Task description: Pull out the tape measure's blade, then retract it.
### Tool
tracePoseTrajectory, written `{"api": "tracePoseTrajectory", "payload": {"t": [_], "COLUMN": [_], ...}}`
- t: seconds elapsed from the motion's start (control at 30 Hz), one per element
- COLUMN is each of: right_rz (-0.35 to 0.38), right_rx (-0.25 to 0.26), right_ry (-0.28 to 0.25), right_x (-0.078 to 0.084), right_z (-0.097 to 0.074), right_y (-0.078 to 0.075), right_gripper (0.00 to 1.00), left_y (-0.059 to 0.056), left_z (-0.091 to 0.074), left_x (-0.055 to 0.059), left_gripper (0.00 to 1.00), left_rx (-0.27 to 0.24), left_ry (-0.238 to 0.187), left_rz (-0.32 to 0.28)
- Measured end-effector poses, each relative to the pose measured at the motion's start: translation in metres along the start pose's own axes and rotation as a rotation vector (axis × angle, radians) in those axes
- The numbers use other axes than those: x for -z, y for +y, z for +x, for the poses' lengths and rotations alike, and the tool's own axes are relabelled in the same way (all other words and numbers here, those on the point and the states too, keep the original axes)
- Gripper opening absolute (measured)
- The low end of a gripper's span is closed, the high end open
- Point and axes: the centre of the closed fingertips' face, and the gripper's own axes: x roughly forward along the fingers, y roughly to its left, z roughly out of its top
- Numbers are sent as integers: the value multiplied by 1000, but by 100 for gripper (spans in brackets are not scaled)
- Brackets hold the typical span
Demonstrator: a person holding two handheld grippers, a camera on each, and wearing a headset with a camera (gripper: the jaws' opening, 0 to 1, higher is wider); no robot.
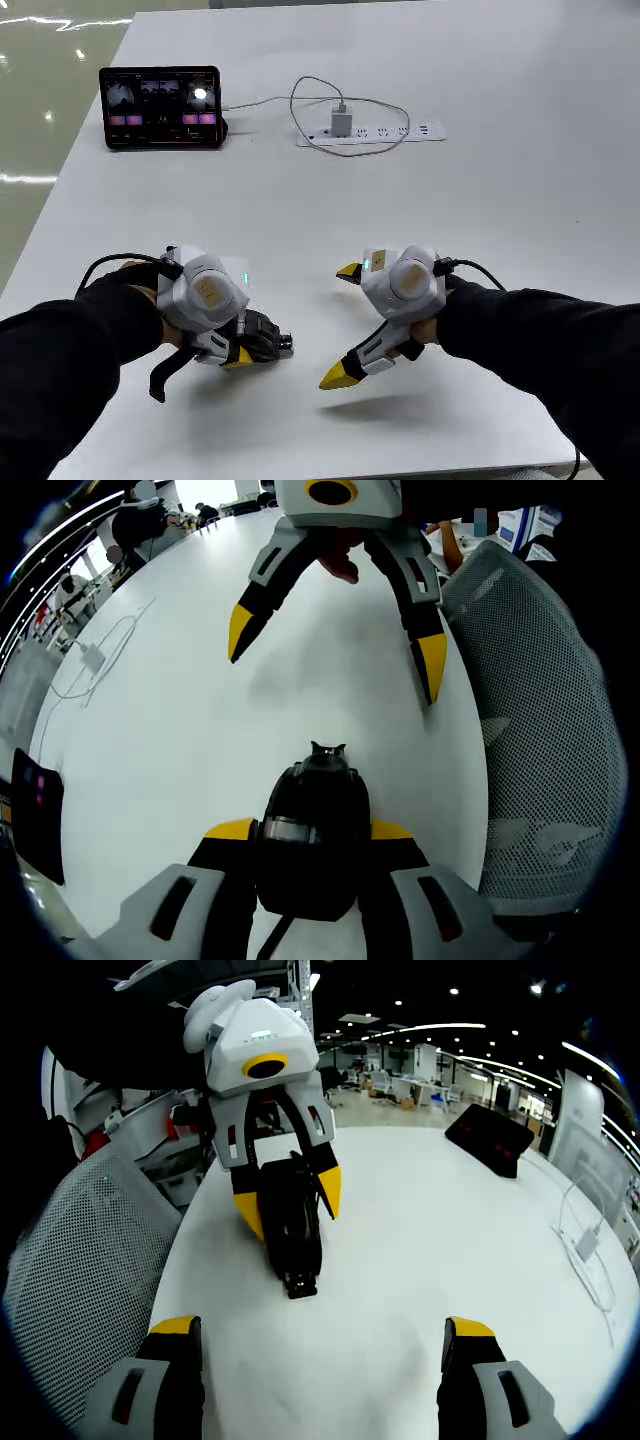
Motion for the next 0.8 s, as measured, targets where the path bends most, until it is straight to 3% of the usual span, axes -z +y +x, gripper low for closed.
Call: {"api": "tracePoseTrajectory", "payload": {"t": [0.27,0.33,0.47,0.63,0.8], "right_rz": [-15,-18,-25,-73,-93], "right_rx": [-29,-34,-48,-92,-99], "right_ry": [23,30,36,49,60], "right_x": [-1,-2,-4,-6,-6], "right_z": [16,18,24,30,36], "right_y": [7,7,8,15,15], "right_gripper": [99,86,83,59,40], "left_y": [-1,0,0,0,0], "left_z": [0,0,0,1,1], "left_x": [0,0,-1,-1,-1], "left_gripper": [33,33,33,33,33], "left_rx": [-6,-8,-10,-4,-4], "left_ry": [-3,-9,-16,-21,-27], "left_rz": [1,0,-3,-4,-1]}}
